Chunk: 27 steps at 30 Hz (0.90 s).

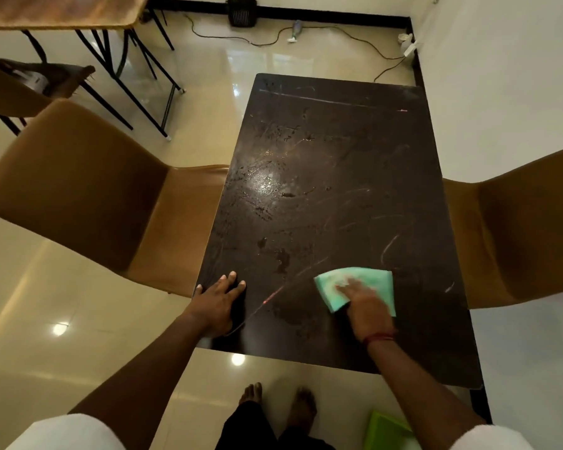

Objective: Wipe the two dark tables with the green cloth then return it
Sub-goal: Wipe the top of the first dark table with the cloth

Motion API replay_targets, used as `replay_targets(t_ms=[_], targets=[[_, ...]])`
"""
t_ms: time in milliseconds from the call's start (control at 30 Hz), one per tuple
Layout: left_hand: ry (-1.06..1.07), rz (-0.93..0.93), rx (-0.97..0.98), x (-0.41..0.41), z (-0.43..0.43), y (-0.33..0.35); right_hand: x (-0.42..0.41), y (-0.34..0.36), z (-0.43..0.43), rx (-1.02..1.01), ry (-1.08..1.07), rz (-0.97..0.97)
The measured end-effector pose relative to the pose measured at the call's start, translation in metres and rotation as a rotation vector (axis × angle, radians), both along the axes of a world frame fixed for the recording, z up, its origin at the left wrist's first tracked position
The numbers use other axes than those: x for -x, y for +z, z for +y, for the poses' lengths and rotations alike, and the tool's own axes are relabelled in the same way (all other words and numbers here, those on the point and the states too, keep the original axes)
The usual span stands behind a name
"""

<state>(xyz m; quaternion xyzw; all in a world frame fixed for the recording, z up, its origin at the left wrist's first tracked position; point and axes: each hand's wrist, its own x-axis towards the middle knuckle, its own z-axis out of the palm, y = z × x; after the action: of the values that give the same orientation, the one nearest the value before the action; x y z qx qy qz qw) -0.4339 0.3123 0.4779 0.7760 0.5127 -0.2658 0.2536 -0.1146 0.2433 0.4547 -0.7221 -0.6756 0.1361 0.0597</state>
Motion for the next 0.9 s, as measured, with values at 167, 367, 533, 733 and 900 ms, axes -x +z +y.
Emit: replay_targets(t_ms=[167, 367, 533, 733, 900], targets=[[0.017, -0.010, -0.007, -0.003, -0.002, 0.001, 0.062, 0.005, 0.009, 0.211, -0.173, -0.089], [-0.089, -0.023, -0.011, 0.010, 0.007, 0.001, 0.102, 0.004, -0.013, -0.026, 0.389, -0.099], [-0.154, -0.092, 0.000, 0.024, 0.014, 0.001, 0.059, 0.012, -0.002, 0.074, -0.440, -0.021], [-0.250, -0.133, 0.010, 0.040, 0.021, -0.002, 0.193, 0.000, -0.008, 0.129, 0.120, -0.049], [-0.315, -0.166, 0.001, 0.050, 0.030, -0.003, 0.136, 0.003, -0.017, 0.031, -0.062, 0.028]])
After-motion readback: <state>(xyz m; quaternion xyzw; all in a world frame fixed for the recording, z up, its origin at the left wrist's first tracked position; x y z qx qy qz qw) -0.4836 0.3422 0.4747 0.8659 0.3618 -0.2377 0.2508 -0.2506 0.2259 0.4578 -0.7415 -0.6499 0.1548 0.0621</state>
